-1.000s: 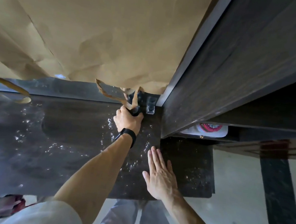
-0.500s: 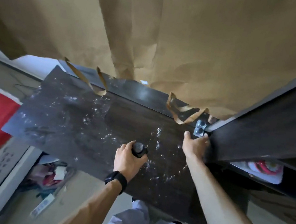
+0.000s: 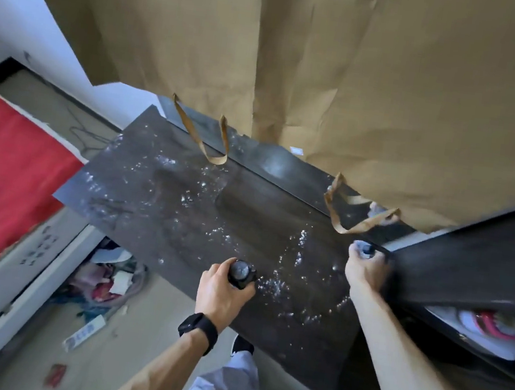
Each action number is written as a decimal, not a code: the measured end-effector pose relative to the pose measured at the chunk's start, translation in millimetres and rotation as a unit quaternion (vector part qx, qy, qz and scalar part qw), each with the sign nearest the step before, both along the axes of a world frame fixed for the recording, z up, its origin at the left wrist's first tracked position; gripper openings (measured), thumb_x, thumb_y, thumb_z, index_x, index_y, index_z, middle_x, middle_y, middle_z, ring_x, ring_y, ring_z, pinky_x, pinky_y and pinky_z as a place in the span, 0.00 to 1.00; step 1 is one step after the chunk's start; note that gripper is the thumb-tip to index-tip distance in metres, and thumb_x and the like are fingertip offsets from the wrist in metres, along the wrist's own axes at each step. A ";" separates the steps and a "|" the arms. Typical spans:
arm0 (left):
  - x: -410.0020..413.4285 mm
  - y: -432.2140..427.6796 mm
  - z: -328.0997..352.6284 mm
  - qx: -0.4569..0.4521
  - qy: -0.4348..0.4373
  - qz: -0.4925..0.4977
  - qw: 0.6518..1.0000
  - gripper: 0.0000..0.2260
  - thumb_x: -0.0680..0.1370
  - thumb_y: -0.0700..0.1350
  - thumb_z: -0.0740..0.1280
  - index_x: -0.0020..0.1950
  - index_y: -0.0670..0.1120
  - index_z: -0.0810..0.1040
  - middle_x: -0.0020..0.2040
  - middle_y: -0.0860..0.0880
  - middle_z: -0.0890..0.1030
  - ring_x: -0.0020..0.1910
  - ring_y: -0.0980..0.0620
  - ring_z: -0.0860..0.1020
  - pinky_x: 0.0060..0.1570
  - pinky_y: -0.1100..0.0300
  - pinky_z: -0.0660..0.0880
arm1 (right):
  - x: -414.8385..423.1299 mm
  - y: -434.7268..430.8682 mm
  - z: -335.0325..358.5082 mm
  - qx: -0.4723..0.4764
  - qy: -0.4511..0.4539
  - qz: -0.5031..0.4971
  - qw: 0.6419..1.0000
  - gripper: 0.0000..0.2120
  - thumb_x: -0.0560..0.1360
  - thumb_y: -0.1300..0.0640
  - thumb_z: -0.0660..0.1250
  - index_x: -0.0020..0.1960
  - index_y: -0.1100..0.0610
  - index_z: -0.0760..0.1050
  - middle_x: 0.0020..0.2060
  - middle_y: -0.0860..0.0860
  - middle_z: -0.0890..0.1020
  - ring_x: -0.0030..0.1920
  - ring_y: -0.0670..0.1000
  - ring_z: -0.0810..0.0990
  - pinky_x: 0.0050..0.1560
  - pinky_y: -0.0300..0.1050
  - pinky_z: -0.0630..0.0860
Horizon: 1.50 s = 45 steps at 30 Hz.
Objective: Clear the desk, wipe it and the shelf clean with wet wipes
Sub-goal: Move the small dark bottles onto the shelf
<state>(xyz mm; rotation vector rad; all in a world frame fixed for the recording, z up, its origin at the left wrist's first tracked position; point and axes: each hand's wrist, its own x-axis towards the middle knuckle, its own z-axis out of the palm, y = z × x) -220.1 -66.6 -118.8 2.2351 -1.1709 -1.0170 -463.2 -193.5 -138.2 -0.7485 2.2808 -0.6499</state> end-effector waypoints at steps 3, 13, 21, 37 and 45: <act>-25.8 0.9 3.7 0.014 0.001 -0.054 0.998 0.27 0.68 0.56 0.74 0.66 0.53 0.76 0.57 0.52 0.78 0.61 0.50 0.72 0.58 0.64 0.66 | -11.0 55.2 19.4 -0.039 -0.120 -0.002 0.992 0.22 0.69 0.41 0.70 0.54 0.57 0.78 0.41 0.54 0.84 0.39 0.54 0.83 0.48 0.53 0.81; -224.7 14.4 32.8 -0.027 0.002 -0.310 0.950 0.30 0.70 0.56 0.74 0.70 0.50 0.73 0.60 0.49 0.78 0.61 0.47 0.72 0.63 0.60 0.66 | -150.9 248.3 50.1 -0.054 -0.158 -0.090 0.982 0.13 0.75 0.48 0.73 0.56 0.51 0.78 0.47 0.48 0.84 0.43 0.49 0.85 0.50 0.51 0.82; -413.8 45.9 60.8 0.000 0.042 -0.294 0.955 0.26 0.69 0.63 0.70 0.64 0.54 0.75 0.59 0.51 0.77 0.60 0.45 0.76 0.57 0.51 0.76 | -263.8 317.8 57.0 -0.038 -0.097 -0.173 0.979 0.05 0.76 0.45 0.69 0.46 0.45 0.76 0.40 0.46 0.83 0.45 0.49 0.82 0.51 0.50 0.77; -506.9 20.8 44.6 -0.015 0.045 -0.135 0.990 0.29 0.76 0.47 0.69 0.76 0.46 0.66 0.71 0.45 0.70 0.67 0.40 0.73 0.62 0.49 0.71 | -361.0 324.1 41.5 -0.065 -0.105 -0.080 0.989 0.06 0.75 0.45 0.71 0.48 0.44 0.76 0.39 0.48 0.85 0.42 0.46 0.83 0.41 0.39 0.73; -494.3 38.7 42.3 -0.076 0.089 -0.172 0.978 0.29 0.78 0.44 0.66 0.78 0.48 0.61 0.75 0.48 0.66 0.62 0.46 0.78 0.61 0.52 0.75 | -363.6 315.6 34.8 -0.069 -0.114 -0.038 0.990 0.06 0.75 0.47 0.72 0.50 0.47 0.78 0.36 0.48 0.85 0.33 0.40 0.82 0.36 0.33 0.71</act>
